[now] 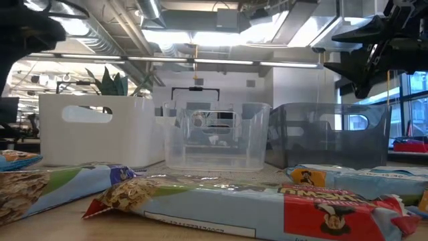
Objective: Pick and place Granola Bars by type
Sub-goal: Put the left purple granola bar into the white bin
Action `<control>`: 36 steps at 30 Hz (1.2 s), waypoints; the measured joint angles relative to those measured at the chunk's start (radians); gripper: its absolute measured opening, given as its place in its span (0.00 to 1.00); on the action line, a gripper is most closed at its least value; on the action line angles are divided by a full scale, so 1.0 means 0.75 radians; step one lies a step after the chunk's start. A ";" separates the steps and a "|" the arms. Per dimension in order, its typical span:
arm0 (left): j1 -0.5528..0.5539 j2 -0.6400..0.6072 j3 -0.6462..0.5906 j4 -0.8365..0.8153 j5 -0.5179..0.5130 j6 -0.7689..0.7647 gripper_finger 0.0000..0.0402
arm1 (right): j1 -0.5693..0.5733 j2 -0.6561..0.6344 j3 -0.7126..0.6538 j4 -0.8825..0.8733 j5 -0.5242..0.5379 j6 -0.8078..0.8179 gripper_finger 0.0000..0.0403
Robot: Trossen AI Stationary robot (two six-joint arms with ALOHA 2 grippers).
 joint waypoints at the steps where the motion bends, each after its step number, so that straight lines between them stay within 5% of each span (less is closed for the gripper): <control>1: -0.004 0.016 0.000 0.000 0.000 0.000 0.03 | 0.000 0.000 0.000 0.000 0.000 0.000 0.66; 10: -0.006 0.127 0.000 0.000 0.072 0.000 0.08 | 0.000 0.000 0.000 -0.001 0.001 0.000 0.66; 26: -0.005 0.135 0.000 0.032 0.175 -0.065 0.46 | 0.000 0.000 0.000 -0.002 0.002 0.005 0.66; 36: -0.025 0.135 0.000 0.048 0.030 0.055 0.48 | 0.000 0.000 0.000 -0.002 0.015 0.004 0.66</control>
